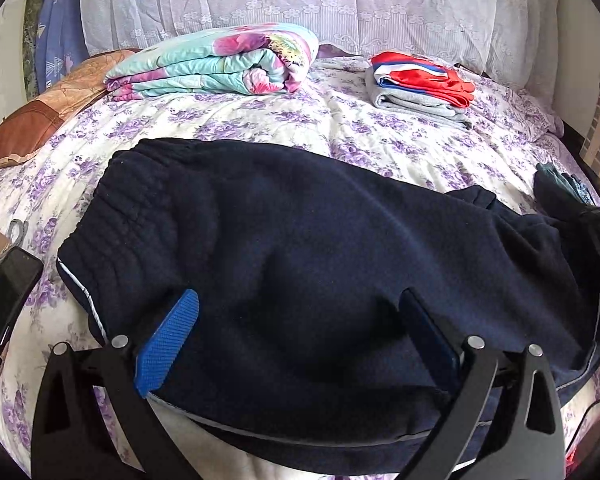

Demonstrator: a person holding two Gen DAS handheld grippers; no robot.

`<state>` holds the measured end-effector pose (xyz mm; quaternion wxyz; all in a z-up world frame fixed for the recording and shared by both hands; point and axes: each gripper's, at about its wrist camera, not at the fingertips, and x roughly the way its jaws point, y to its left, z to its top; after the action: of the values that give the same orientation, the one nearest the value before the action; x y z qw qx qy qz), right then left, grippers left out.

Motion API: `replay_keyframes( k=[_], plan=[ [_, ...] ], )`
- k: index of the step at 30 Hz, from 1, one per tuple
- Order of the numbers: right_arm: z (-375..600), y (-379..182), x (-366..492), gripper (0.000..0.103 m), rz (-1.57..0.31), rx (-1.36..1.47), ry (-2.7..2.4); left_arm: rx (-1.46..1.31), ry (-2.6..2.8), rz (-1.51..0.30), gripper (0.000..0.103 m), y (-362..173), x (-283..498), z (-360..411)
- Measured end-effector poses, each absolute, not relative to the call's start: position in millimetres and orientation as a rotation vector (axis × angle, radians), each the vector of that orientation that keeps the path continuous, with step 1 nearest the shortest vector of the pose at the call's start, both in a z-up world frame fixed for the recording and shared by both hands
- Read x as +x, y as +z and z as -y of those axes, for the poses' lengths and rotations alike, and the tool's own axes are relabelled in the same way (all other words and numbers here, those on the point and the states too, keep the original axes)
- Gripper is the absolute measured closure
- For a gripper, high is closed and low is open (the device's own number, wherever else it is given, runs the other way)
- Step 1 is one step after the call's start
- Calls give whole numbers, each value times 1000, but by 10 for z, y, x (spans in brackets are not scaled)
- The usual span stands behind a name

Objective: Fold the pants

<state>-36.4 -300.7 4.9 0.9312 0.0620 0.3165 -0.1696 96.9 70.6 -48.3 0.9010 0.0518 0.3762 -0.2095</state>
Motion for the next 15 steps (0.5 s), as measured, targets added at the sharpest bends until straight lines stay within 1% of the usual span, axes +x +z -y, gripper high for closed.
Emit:
replay_keyframes(
  k=[2, 3, 4, 6, 7, 9, 12, 13, 15],
  plan=[
    [3303, 239, -1044, 98, -513, 304, -395, 101, -437, -779, 5, -482, 966, -726],
    [3481, 243, -1377, 98, -467, 390, -434, 98, -437, -780, 5, -482, 967, -732],
    [3656, 176, -1670, 98, -449, 473, -470, 97, -437, -784, 5, -482, 971, -733],
    [3944, -140, -2059, 97, -503, 647, -478, 98, -436, -783, 5, -482, 969, -719],
    [4024, -327, -2165, 93, -548, 719, -468, 103, -432, -785, 5, -484, 972, -708],
    [4068, -597, -2312, 80, -588, 805, -475, 114, -424, -788, 5, -489, 975, -691],
    [4041, -619, -2361, 67, -539, 836, -455, 108, -427, -789, 5, -486, 976, -695],
    [4027, -600, -2332, 59, -532, 831, -447, 104, -426, -788, 5, -484, 976, -698],
    [4023, -592, -2254, 58, -540, 814, -452, 104, -421, -787, 5, -483, 977, -705]
  ],
)
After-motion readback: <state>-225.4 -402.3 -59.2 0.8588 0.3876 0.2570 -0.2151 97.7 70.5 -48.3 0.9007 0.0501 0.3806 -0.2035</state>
